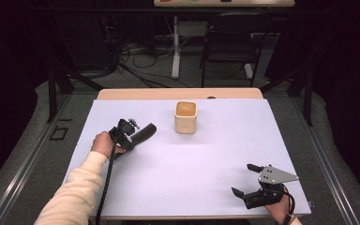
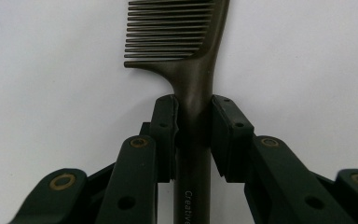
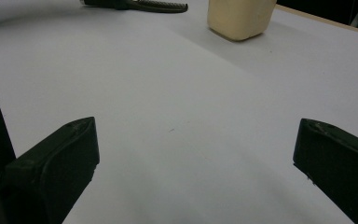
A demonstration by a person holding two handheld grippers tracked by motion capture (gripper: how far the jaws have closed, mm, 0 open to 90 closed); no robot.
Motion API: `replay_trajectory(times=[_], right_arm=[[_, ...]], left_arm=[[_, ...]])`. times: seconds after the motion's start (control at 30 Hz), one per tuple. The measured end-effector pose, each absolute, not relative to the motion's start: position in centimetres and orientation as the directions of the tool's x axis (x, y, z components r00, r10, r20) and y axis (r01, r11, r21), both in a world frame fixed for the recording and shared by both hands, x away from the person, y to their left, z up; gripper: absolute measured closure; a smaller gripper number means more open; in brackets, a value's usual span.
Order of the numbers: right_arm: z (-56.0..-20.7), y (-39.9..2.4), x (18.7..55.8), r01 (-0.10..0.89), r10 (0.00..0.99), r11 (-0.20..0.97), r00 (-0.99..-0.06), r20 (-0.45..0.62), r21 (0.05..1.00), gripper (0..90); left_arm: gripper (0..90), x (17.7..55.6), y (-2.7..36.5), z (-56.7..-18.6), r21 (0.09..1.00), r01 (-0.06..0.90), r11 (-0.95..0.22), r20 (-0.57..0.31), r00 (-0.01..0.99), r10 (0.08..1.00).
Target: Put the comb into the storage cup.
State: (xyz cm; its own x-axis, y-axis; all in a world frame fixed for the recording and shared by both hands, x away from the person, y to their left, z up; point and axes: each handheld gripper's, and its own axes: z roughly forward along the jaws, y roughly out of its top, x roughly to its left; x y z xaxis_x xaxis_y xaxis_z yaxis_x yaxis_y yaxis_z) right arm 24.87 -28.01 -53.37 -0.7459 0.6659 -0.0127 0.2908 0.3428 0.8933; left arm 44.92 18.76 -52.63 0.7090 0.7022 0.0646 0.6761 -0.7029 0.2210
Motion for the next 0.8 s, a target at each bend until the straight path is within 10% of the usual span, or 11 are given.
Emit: replay_trajectory(times=[0.8], right_arm=[[-53.4, -28.1, 24.8, 0.290, 0.667, 0.344, -0.745, -0.015, 0.893, 0.0]], left_arm=[[72.0, 43.0, 20.5, -50.9, 0.406, 0.675, -0.616, 0.025, 0.666, 0.746]])
